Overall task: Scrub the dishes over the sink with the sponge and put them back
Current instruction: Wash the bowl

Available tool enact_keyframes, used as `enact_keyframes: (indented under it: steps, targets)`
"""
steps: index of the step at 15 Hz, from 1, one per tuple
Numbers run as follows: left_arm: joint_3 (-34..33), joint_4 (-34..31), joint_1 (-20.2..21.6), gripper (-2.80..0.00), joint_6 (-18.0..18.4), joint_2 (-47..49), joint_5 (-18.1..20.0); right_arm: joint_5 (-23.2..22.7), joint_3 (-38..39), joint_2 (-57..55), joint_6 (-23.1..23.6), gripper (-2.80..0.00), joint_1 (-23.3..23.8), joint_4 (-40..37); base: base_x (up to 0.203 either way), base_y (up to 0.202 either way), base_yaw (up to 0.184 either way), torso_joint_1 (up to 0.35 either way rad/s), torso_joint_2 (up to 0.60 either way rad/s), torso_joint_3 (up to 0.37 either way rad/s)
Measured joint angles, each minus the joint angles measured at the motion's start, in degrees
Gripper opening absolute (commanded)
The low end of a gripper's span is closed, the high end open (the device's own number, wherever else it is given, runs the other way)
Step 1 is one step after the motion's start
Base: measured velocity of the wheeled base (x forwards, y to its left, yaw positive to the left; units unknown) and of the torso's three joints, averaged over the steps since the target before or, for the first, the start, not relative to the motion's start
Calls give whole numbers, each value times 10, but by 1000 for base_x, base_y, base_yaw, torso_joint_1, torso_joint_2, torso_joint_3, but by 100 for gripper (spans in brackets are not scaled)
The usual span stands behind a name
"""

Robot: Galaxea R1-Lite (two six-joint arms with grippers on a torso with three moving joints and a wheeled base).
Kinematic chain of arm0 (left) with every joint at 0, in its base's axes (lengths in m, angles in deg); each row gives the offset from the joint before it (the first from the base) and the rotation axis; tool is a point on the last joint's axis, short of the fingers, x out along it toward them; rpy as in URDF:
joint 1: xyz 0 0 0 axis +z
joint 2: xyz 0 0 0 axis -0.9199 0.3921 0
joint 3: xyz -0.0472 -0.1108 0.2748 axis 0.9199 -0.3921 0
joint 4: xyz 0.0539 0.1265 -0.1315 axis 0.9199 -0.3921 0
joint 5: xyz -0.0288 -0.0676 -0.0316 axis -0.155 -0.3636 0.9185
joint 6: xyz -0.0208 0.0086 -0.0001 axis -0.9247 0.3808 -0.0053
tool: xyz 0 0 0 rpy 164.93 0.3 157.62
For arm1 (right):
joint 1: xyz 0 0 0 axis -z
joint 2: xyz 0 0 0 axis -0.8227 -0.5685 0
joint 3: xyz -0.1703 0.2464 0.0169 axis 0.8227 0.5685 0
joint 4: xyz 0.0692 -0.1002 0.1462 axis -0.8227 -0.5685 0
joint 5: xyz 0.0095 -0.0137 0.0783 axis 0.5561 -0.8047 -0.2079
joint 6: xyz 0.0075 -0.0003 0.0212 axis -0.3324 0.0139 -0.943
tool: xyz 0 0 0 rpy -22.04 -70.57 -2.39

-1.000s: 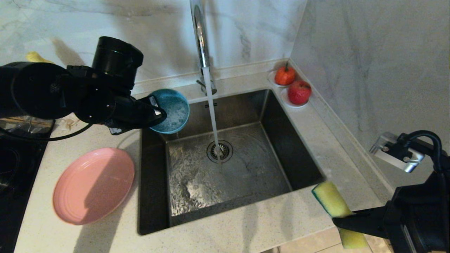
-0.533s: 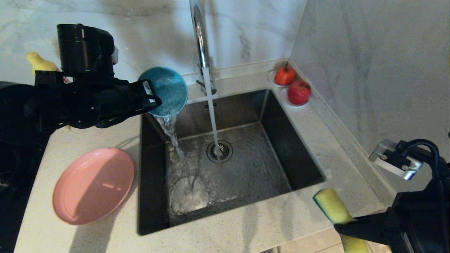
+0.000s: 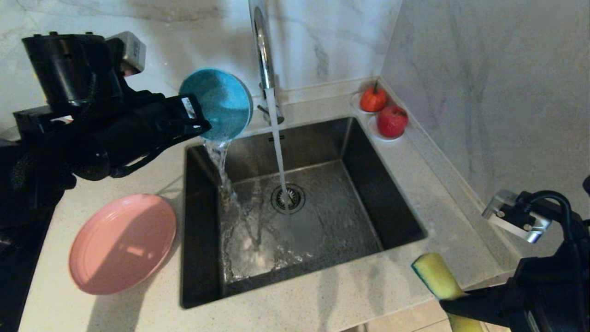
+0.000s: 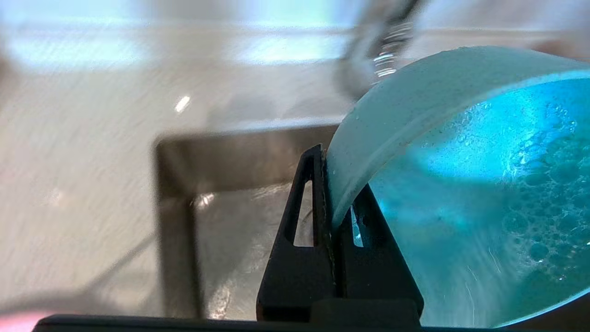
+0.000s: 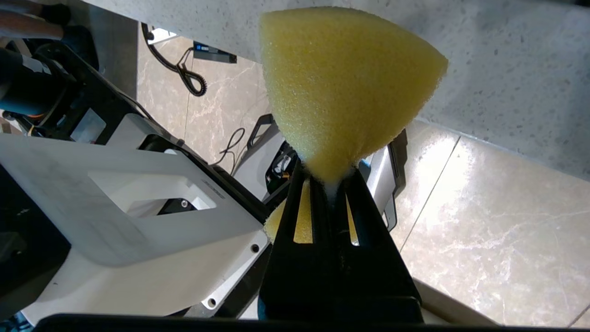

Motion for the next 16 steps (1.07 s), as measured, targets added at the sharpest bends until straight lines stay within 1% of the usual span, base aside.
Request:
enact_keyframes:
  steps: [1, 2, 5, 8, 11, 13, 15, 16]
  targets:
    - [-12, 23, 0, -280, 15, -7, 13, 0, 2, 1, 0, -280, 0, 0, 0, 0, 0, 0, 0, 0]
    - [-19, 41, 0, -280, 24, -12, 15, 0, 6, 1, 0, -280, 0, 0, 0, 0, 0, 0, 0, 0]
    - [-26, 96, 0, -280, 52, -19, 17, 0, 14, 3, 0, -280, 0, 1, 0, 0, 0, 0, 0, 0]
    - [-34, 146, 0, -280, 72, -19, 19, 0, 16, 3, 0, -280, 0, 1, 0, 0, 0, 0, 0, 0]
    - [-61, 209, -1, -280, 91, -24, 43, -2, 18, 3, -1, -280, -1, 1, 0, 0, 0, 0, 0, 0]
    - [-92, 268, -1, -280, 106, -30, 67, -4, 20, 2, 0, -280, -1, 2, 0, 0, 0, 0, 0, 0]
    - [-115, 339, -1, -280, 143, -30, 77, -5, 21, 2, -1, -280, -1, 1, 0, 0, 0, 0, 0, 0]
    - [-120, 354, -2, -280, 149, -31, 80, -5, 22, 2, -1, -280, -1, 2, 0, 0, 0, 0, 0, 0]
